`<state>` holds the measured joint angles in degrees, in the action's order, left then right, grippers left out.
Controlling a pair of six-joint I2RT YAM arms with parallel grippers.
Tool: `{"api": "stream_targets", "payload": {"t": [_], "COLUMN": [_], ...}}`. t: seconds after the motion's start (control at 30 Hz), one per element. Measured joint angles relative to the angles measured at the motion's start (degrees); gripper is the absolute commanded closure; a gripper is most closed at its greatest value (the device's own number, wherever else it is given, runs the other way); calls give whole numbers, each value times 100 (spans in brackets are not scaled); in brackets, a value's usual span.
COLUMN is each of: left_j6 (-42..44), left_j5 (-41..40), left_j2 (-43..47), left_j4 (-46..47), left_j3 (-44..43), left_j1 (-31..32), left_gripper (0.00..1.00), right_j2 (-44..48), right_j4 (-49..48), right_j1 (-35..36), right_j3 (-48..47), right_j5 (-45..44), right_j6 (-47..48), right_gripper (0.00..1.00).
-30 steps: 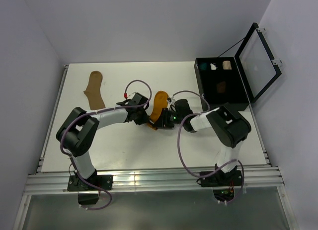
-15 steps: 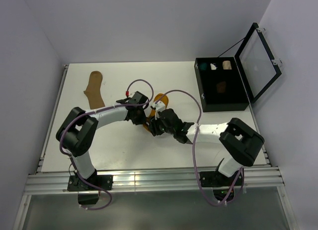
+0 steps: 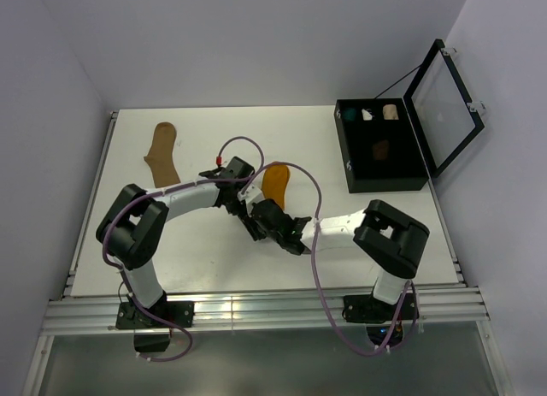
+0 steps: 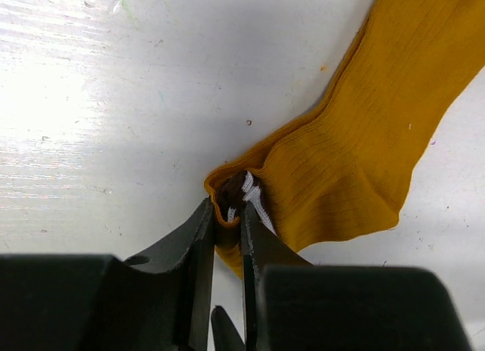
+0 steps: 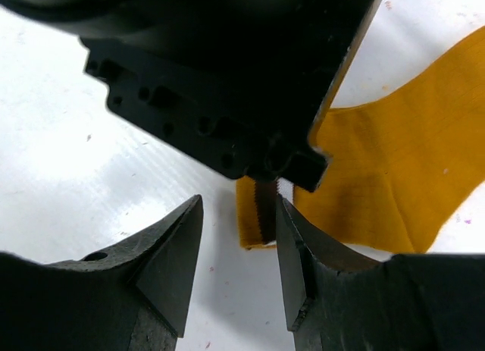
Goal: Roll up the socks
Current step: Roll the sock at the center of the board.
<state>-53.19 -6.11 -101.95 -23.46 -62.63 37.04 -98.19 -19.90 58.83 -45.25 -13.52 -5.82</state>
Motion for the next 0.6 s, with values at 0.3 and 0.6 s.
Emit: {"api": "stream_targets", "payload": {"t": [0.3,0.6], "left_j6": [7,24], "left_j5": [92,101], "left_j2": [0,11], "left_j4": [0,7], "left_j3": [2,15], "left_j1": [-63,-101], "left_gripper": [87,61], "right_j2": [-533,-553], "right_j4": [-17,-103], "right_j1": [28,44], "right_j3": [-168,-160], "right_j5": [-605,-627], "right_j6": [168,184], "right_gripper": [60,100]}}
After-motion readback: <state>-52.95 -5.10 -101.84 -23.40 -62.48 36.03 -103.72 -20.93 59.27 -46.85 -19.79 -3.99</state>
